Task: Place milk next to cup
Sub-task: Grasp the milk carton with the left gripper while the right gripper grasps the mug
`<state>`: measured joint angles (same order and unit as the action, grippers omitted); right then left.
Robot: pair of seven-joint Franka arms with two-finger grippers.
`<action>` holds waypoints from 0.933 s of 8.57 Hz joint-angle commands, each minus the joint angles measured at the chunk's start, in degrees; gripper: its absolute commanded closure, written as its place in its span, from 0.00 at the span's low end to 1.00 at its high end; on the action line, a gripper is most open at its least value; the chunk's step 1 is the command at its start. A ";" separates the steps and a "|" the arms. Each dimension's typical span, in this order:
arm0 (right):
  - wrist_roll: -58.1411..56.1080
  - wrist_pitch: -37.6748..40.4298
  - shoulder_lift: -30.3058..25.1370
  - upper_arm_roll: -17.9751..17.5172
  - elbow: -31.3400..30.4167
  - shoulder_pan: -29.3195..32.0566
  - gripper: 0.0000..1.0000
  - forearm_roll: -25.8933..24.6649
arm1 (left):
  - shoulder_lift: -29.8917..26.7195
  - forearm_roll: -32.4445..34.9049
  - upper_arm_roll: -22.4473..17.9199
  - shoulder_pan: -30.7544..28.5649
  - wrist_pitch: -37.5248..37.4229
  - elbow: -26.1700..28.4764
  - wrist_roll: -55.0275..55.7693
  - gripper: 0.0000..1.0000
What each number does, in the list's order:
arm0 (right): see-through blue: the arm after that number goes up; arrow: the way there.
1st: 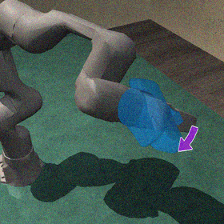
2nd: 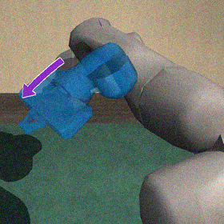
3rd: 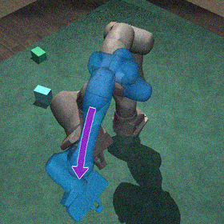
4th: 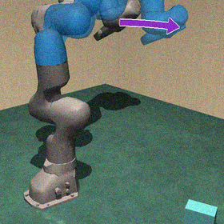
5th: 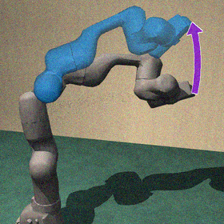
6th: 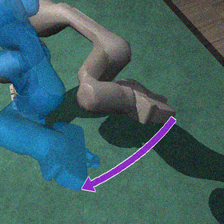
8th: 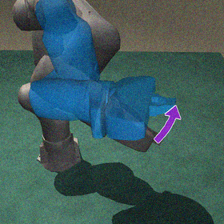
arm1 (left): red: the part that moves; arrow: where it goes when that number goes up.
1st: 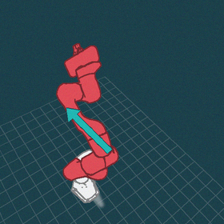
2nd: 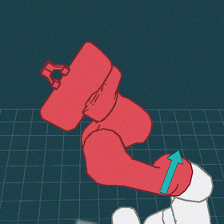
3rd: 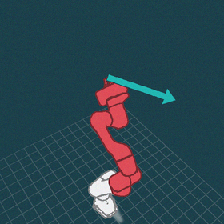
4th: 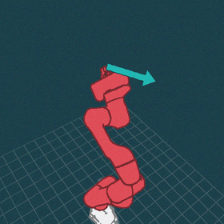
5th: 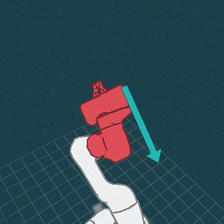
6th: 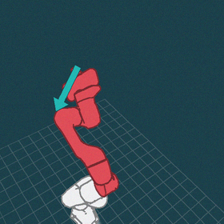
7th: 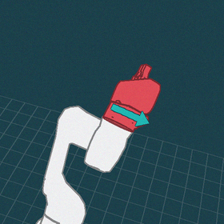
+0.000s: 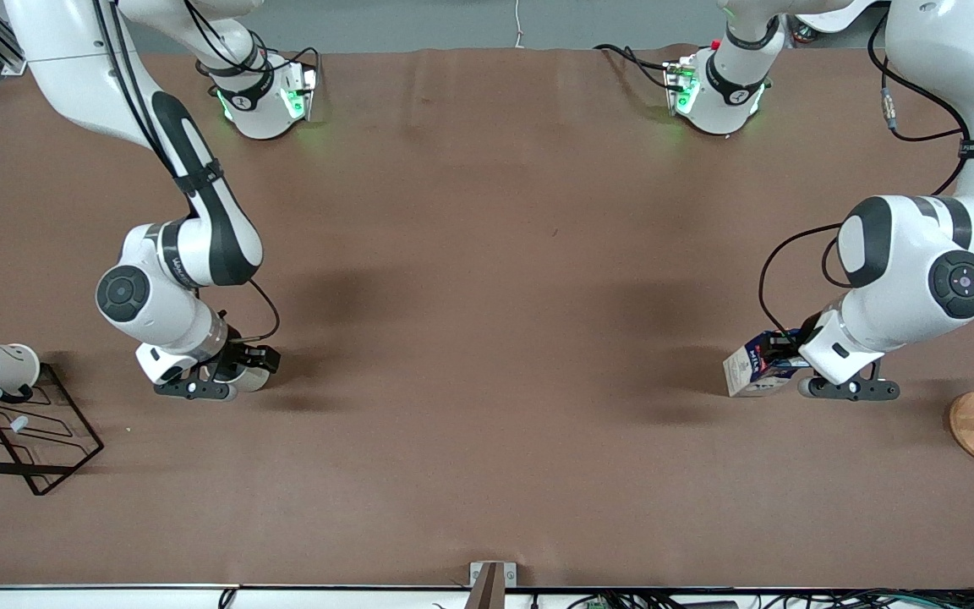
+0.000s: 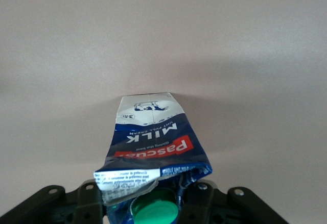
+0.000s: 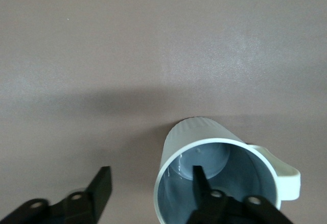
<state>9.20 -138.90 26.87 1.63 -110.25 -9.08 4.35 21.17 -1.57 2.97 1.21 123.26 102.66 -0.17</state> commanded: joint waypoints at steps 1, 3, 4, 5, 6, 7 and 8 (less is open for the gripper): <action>0.11 3.97 -0.16 0.04 2.05 0.03 0.98 -1.44 | -4.28 0.07 0.81 -0.15 -2.40 0.88 0.34 0.54; 0.11 8.53 -0.33 0.04 5.20 0.20 1.00 -1.80 | -6.49 -0.45 2.21 -0.24 -5.21 0.61 1.48 0.54; 0.11 12.04 -0.42 -0.04 7.22 0.12 1.00 -1.80 | -7.89 -0.54 2.83 -0.33 -7.31 0.52 1.75 0.54; 0.20 13.56 -0.59 -0.05 8.11 0.03 1.00 -1.80 | -9.30 -0.63 2.92 -0.33 -9.25 0.52 1.84 0.54; 0.29 13.66 -0.77 -0.05 8.12 -0.15 1.00 -1.80 | -10.61 -0.72 2.92 -0.33 -10.92 0.44 1.93 0.54; 1.07 13.75 -1.38 -0.31 8.12 -0.85 1.00 -1.71 | -11.67 -1.67 3.36 -0.33 -12.50 0.17 1.93 0.54; 4.65 13.66 -1.82 -0.31 8.29 -3.03 1.00 -1.54 | -12.12 -2.12 3.71 -0.33 -14.96 -1.13 2.10 0.54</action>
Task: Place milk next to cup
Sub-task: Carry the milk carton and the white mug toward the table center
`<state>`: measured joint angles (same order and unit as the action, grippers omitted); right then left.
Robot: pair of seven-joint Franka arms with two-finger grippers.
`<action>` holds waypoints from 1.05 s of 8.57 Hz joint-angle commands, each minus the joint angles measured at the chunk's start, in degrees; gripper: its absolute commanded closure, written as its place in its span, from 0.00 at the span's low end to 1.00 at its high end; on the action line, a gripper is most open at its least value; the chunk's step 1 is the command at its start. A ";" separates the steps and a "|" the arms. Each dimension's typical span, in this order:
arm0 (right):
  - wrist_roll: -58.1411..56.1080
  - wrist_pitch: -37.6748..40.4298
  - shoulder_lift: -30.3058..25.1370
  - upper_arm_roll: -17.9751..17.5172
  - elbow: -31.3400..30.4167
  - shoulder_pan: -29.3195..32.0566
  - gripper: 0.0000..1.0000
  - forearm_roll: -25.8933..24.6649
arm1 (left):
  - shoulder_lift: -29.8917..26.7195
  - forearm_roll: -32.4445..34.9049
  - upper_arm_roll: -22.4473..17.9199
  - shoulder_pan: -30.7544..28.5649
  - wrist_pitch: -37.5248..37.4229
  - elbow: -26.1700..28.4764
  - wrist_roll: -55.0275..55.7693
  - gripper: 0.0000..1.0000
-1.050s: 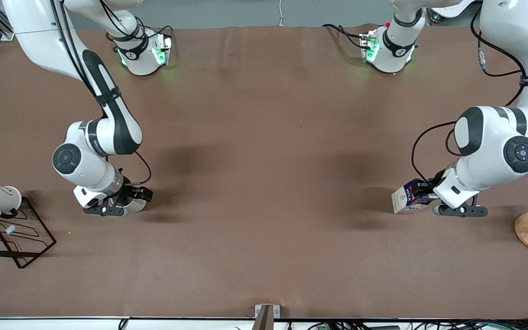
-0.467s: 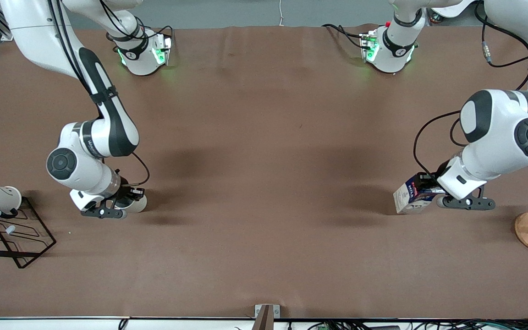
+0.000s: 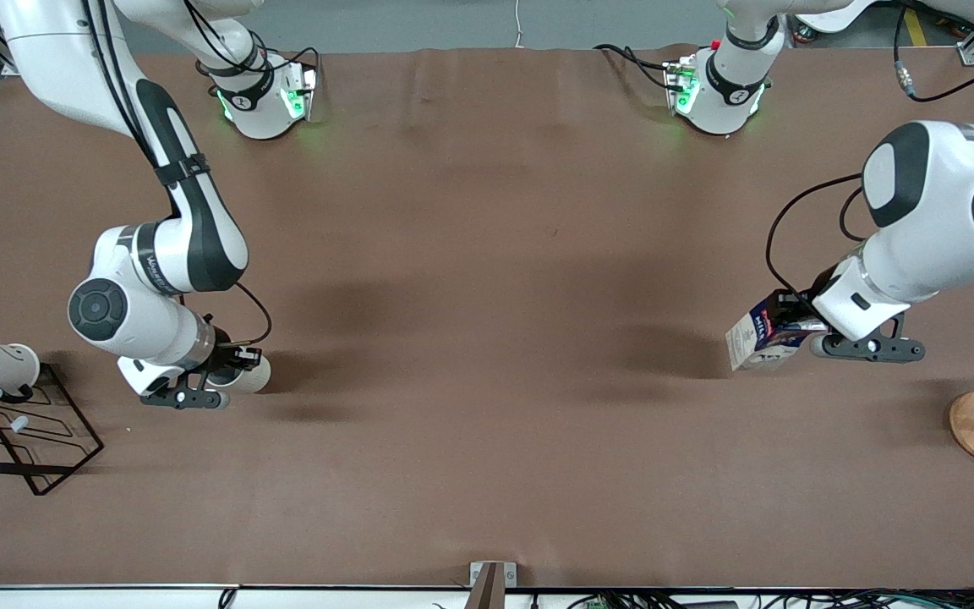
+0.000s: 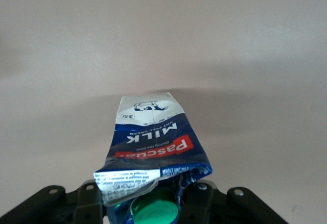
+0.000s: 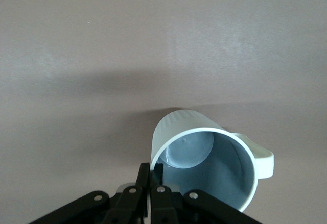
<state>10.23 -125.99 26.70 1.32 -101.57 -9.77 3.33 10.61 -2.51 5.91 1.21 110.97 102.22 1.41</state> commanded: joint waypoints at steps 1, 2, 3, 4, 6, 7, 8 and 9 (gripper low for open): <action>6.01 0.83 -1.56 0.00 0.84 -4.97 1.00 0.00 | -1.90 -1.19 1.21 -0.33 -5.38 -2.10 1.21 0.54; 10.38 0.75 -1.56 0.00 0.94 -8.39 1.00 0.27 | -2.17 -1.27 1.74 -0.33 -7.15 -3.25 1.66 0.54; 17.39 0.40 -1.56 0.00 1.03 -12.34 1.00 0.18 | -2.60 -2.75 1.92 -0.24 -8.65 -4.04 2.27 0.54; 21.81 -0.04 -1.48 0.00 1.46 -16.56 1.00 0.18 | -3.13 -3.72 2.61 -0.24 -10.14 -4.48 2.62 0.54; 30.95 -0.48 -1.21 0.00 2.86 -24.12 1.00 0.01 | -4.36 -4.96 4.19 -0.24 -11.30 -4.58 4.99 0.54; 34.82 -1.27 -0.60 0.08 3.66 -27.90 1.00 -0.08 | -4.71 -5.75 6.03 -0.33 -11.39 -4.58 7.61 0.54; 39.99 -3.36 0.80 0.00 4.97 -30.46 1.00 -0.69 | -4.72 -5.76 7.79 -0.24 -11.30 -4.58 10.16 0.54; 43.53 -4.34 2.81 0.08 6.46 -33.27 1.00 -0.78 | -4.63 -5.76 9.46 -0.24 -11.21 -4.58 12.27 0.54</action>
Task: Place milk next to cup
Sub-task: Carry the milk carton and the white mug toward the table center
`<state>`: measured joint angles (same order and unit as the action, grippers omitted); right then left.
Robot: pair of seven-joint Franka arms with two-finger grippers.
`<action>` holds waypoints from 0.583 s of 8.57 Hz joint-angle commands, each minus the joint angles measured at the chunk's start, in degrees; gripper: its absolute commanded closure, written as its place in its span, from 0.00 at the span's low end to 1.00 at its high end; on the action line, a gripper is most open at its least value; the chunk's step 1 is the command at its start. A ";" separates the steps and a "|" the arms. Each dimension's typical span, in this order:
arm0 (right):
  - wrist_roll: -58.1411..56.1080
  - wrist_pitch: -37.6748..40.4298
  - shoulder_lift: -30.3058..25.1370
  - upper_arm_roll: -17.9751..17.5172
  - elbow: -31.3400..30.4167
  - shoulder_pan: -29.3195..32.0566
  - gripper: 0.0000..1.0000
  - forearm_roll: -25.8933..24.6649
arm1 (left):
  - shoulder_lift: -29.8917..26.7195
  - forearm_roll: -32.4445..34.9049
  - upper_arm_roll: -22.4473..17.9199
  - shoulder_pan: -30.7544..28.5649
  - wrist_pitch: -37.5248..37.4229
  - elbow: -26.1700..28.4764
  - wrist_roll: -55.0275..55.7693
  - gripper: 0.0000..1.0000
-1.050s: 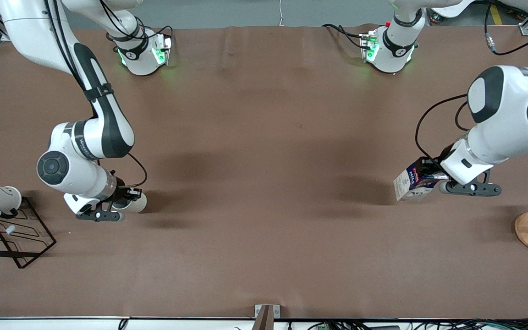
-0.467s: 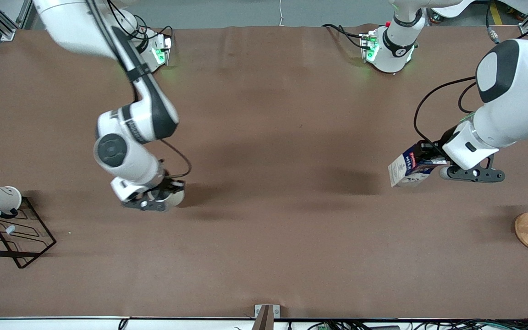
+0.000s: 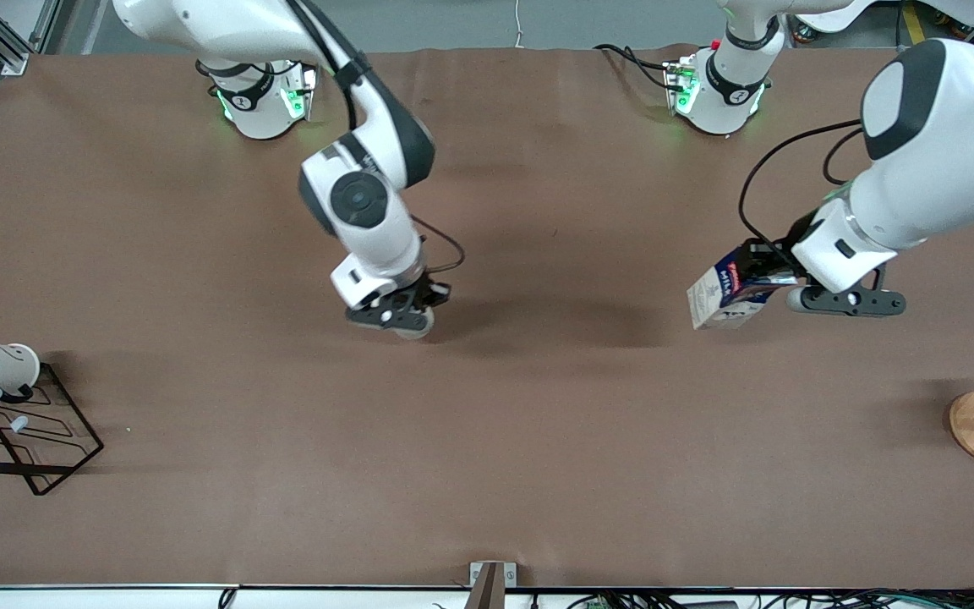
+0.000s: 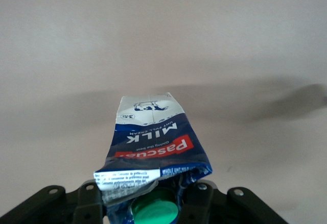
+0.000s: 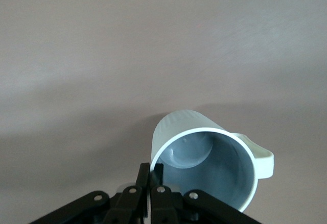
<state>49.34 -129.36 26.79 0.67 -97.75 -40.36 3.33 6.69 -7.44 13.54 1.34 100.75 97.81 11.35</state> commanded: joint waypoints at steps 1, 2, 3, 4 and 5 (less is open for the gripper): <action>6.80 -0.90 4.57 0.74 4.40 -4.62 1.00 -0.78 | -0.71 -0.82 3.40 -0.28 -0.90 -0.16 4.19 0.54; 9.09 -0.89 5.90 1.00 6.24 -6.82 1.00 -0.78 | -0.63 -0.91 4.81 -0.28 -0.81 -0.16 5.78 0.54; 9.89 -0.55 7.74 1.09 8.52 -7.71 1.00 -0.87 | -0.45 -0.91 6.31 -0.28 -0.81 -0.07 7.27 0.54; 9.99 -0.46 9.32 1.27 9.76 -8.50 1.00 -0.87 | -0.19 -0.91 7.71 -0.28 -0.64 -0.07 8.68 0.54; 9.99 -0.37 9.51 1.44 9.78 -9.03 1.00 -2.09 | -0.01 -0.99 9.03 -0.28 -0.38 -0.07 10.00 0.54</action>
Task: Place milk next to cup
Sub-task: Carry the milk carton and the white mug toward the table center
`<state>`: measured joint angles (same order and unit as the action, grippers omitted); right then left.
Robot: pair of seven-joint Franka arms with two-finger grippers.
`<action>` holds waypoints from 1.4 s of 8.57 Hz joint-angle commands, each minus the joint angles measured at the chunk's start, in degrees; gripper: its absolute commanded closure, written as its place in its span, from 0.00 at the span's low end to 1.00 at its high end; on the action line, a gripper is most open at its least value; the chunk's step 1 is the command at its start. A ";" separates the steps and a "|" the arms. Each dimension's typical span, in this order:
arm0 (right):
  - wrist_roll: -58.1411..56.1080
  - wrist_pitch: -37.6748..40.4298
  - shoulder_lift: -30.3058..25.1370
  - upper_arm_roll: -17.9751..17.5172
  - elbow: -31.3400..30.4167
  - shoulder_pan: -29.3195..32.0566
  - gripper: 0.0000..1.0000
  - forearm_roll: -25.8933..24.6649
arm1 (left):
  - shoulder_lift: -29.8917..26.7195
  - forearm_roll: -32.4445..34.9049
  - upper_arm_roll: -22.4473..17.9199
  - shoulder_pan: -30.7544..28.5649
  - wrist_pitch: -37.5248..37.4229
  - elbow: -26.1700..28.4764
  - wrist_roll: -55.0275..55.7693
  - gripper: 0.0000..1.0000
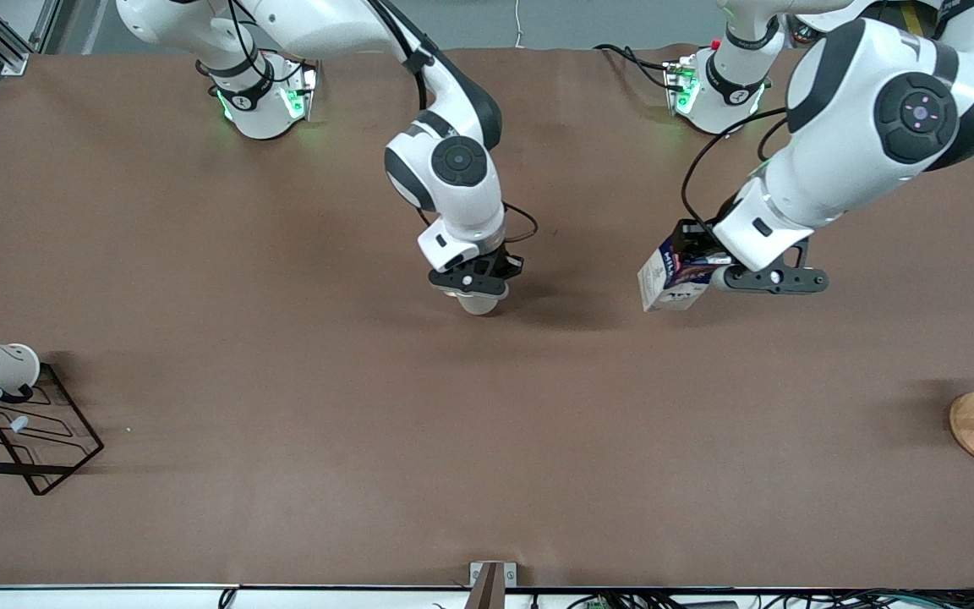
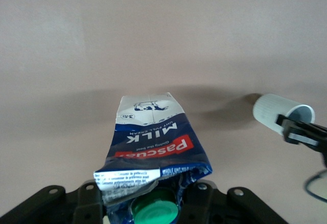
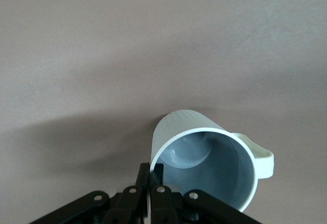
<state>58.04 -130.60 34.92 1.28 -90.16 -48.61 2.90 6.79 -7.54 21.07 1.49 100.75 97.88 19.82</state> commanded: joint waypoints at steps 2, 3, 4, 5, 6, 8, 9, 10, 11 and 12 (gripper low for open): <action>2.86 1.23 1.99 0.74 2.27 -0.78 1.00 -5.00 | -0.11 -1.69 2.57 -0.09 -0.29 -0.06 2.24 0.54; 2.95 1.14 2.61 0.83 2.70 -0.78 1.00 -5.10 | 0.06 -1.95 2.84 0.35 -0.20 -0.05 3.37 0.54; 2.95 1.05 3.22 0.83 3.23 -0.70 1.00 -5.10 | 0.50 -1.95 2.84 1.49 -0.02 -0.05 4.26 0.54; 2.95 0.79 3.58 0.83 3.41 -0.61 0.97 -5.10 | 0.59 -1.95 2.93 2.02 1.19 0.03 5.22 0.54; 2.95 0.53 3.84 0.74 3.50 -0.26 0.92 -5.01 | 1.20 -1.86 2.84 2.98 1.64 -0.14 6.28 0.54; 2.95 0.35 3.84 0.83 3.50 0.09 0.28 -5.01 | 1.73 -1.60 2.84 4.31 2.79 -0.05 7.95 0.54; 2.95 0.35 3.84 0.83 3.41 0.10 0.16 -5.10 | 1.82 -1.60 2.93 4.92 3.40 -0.05 8.39 0.54; 2.87 0.44 3.84 0.83 3.41 0.18 0.07 -5.10 | 2.43 -1.34 2.84 5.97 3.75 -0.14 9.18 0.54; 3.13 0.52 3.49 0.83 3.50 0.18 0.01 -4.93 | 2.61 -1.25 2.93 6.33 4.71 -0.06 10.06 0.54; 2.35 1.13 2.88 0.83 3.50 0.79 0.01 -4.49 | 3.31 -1.16 2.84 7.20 4.90 -0.14 10.59 0.54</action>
<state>59.96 -130.44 38.19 2.43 -87.42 -48.69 -1.23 9.57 -8.59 23.81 7.93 104.87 98.00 29.23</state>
